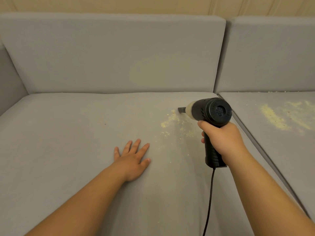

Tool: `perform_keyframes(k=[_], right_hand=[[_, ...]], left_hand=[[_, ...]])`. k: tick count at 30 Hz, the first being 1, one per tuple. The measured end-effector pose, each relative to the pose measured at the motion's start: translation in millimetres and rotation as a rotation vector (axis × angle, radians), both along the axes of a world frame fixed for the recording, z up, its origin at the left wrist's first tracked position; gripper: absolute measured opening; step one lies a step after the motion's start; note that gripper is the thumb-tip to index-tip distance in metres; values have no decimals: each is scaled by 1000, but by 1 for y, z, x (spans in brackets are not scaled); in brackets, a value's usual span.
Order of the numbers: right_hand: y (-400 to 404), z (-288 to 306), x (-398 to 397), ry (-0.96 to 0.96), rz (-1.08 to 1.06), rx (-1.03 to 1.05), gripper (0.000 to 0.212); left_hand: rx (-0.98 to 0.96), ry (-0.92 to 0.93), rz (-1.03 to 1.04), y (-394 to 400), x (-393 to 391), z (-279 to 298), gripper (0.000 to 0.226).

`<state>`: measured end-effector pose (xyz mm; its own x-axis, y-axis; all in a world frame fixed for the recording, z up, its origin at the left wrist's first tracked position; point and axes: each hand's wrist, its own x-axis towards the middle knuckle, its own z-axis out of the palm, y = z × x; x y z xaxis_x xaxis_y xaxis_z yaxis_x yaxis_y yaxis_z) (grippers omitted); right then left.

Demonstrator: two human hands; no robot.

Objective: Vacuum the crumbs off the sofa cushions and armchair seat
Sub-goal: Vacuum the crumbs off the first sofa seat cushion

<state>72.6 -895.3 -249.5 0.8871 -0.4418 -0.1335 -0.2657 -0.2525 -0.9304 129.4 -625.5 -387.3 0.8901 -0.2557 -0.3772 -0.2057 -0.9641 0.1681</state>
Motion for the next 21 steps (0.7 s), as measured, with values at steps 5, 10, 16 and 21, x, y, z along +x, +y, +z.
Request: perform_keyframes(k=[5, 10, 16, 21], right_hand=[[1, 1, 2, 2, 49, 7, 15], [0, 2, 2, -11, 28, 22, 14], [-4, 5, -2, 2, 76, 61, 14], [1, 9, -6, 16, 119, 34, 12]], left_hand=[[-2, -3, -2, 0, 0, -1, 63], [-5, -3, 3, -1, 0, -2, 64], [-7, -3, -1, -1, -1, 0, 64], [-5, -3, 1, -1, -1, 1, 63]])
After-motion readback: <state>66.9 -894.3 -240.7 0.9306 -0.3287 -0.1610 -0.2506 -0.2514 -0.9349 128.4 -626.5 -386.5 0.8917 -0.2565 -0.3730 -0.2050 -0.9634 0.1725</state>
